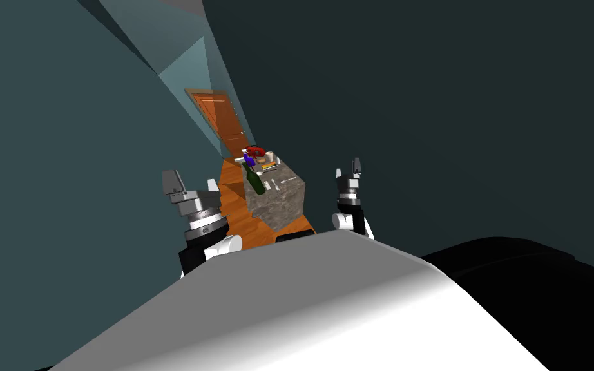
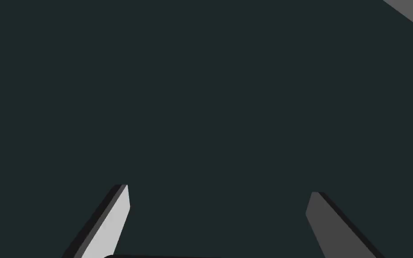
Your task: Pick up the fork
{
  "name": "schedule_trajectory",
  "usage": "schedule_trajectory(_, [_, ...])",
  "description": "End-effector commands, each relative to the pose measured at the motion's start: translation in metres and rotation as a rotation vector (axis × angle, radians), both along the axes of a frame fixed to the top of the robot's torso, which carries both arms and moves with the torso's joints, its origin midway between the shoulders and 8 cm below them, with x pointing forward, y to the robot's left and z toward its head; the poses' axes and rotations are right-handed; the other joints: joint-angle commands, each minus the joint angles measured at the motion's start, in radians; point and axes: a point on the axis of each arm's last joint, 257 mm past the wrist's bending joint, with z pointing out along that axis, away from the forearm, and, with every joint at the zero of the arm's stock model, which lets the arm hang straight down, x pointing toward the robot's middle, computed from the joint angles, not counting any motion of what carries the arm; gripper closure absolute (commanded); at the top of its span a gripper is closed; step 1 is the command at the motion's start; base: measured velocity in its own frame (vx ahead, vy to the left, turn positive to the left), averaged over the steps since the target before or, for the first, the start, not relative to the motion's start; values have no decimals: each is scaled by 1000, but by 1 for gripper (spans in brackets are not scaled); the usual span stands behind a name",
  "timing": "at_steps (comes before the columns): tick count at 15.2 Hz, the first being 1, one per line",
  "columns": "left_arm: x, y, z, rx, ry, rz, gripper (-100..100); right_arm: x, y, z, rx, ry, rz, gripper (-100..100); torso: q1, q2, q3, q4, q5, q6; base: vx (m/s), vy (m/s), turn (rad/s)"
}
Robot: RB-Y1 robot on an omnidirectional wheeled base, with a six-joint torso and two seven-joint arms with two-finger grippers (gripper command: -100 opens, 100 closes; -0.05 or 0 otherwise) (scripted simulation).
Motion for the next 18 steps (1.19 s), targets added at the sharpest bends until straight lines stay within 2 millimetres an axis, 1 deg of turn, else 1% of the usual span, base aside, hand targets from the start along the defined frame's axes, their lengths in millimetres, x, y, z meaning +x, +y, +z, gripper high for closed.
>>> schedule_trajectory(1, [6, -4, -4, 21, 21, -18, -100, 0, 0, 0, 0, 0, 0, 0, 0, 0, 0, 0, 0, 0, 1, 0, -28])
schedule_trajectory(4, [26, -13, -20, 64, 96, -59, -100, 0, 0, 0, 0, 0, 0, 0, 1, 0, 0, 0, 0, 0, 3, 6, -72])
schedule_trajectory(5, [26, -13, -20, 64, 97, -59, -100, 0, 0, 0, 0, 0, 0, 0, 1, -1, 0, 0, 0, 0, 4, 11, -64])
schedule_trajectory(6, [35, -15, -28, 77, 132, -72, -100, 0, 0, 0, 0, 0, 0, 0, 1, -1, 0, 0, 0, 0, 5, 11, -88])
schedule_trajectory(7, [35, -15, -28, 77, 132, -72, -100, 0, 0, 0, 0, 0, 0, 0, 1, -1, 0, 0, 0, 0, 5, 11, -66])
schedule_trajectory(8, [45, -18, -37, 89, 166, -85, -100, 0, 0, 0, 0, 0, 0, 0, 1, -1, 0, 0, 0, 0, 5, 10, -65])
schedule_trajectory(9, [45, -18, -38, 88, 171, -85, -100, 0, 0, 0, 0, 0, 0, 0, 1, -1, 0, 0, 0, 0, 4, 9, -57])
schedule_trajectory(10, [55, -20, -45, 101, 202, -97, -100, 0, 0, 0, 0, 0, 0, 0, 1, -1, 0, 0, 0, 0, 5, 8, -84])
schedule_trajectory(12, [56, -20, -48, 100, 214, -97, -100, 0, 0, 0, 0, 0, 0, 0, 1, -1, 0, 0, 0, 0, 4, 8, -52])
schedule_trajectory(13, [66, -22, -57, 111, 249, -108, -100, 0, 0, 0, 0, 0, 0, 0, 1, -1, 0, 0, 0, 0, 3, 7, -56])
schedule_trajectory(14, [68, -22, -60, 110, 261, -107, -100, 0, 0, 0, 0, 0, 0, 0, 1, -1, 0, 0, 0, 0, 4, 7, -85])
schedule_trajectory(15, [77, -24, -68, 122, 293, -118, -100, 0, 0, 0, 0, 0, 0, 0, 1, -1, 0, 0, 0, 0, 5, 8, -128])
schedule_trajectory(16, [79, -23, -73, 121, 311, -117, -100, 0, 0, 0, 0, 0, 0, 0, 1, -1, -1, 0, 0, 1, 5, 12, -86])
schedule_trajectory(17, [89, -25, -80, 133, 337, -127, -100, 0, 0, 0, 0, 0, 0, 0, 1, -1, -1, 0, 0, 0, 7, 13, -100])
schedule_trajectory(18, [91, -25, -85, 131, 358, -126, -100, 0, 0, 0, 0, 0, 0, 0, 1, -1, -1, 0, 0, 0, 6, 13, -83])
